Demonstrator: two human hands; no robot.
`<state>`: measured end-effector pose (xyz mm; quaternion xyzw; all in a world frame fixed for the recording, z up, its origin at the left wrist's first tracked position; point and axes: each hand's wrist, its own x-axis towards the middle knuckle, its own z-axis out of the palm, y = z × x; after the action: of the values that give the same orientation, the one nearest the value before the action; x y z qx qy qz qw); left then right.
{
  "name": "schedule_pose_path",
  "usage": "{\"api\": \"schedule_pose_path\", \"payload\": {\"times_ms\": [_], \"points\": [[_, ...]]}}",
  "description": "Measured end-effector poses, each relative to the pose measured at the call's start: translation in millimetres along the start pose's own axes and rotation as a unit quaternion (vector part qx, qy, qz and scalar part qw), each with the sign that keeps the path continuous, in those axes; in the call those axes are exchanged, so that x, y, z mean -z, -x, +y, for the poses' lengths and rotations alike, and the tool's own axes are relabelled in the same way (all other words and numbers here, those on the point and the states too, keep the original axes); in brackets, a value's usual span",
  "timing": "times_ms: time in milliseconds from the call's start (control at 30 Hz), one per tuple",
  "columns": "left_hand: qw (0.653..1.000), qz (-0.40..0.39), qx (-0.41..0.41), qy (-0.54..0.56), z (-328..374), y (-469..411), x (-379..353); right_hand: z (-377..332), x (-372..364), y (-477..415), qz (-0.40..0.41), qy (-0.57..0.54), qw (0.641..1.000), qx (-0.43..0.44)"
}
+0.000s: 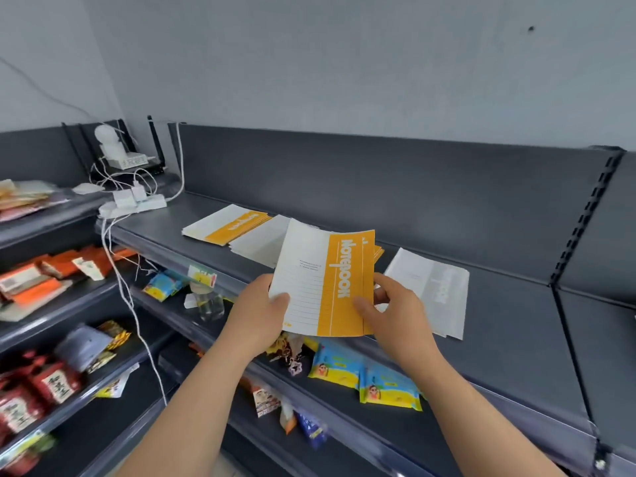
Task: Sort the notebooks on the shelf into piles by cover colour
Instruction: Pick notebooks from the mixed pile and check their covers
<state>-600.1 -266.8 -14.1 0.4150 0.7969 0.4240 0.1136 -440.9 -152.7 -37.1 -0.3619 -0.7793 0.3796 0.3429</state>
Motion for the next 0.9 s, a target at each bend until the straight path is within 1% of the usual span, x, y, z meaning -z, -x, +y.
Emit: {"api": "schedule_pose_path", "payload": {"times_ms": [133, 400, 667, 900], "points": [[1.000, 0.009, 0.022, -0.003, -24, -29, 15, -6, -36, -27, -0.009, 0.026, 1.000, 0.014], [0.997, 0.034, 0.058, -0.040, -66, -106, 39, -15, -100, -105, -0.037, 0.015, 0.999, 0.024], [0.997, 0.044, 0.046, -0.049, -99, -190, 59, -18, -158, -190, -0.046, 0.026, 0.998, 0.034], [0.996, 0.048, 0.059, -0.035, -149, -253, 82, -32, -213, -238, -0.044, 0.096, 0.994, 0.025]]}}
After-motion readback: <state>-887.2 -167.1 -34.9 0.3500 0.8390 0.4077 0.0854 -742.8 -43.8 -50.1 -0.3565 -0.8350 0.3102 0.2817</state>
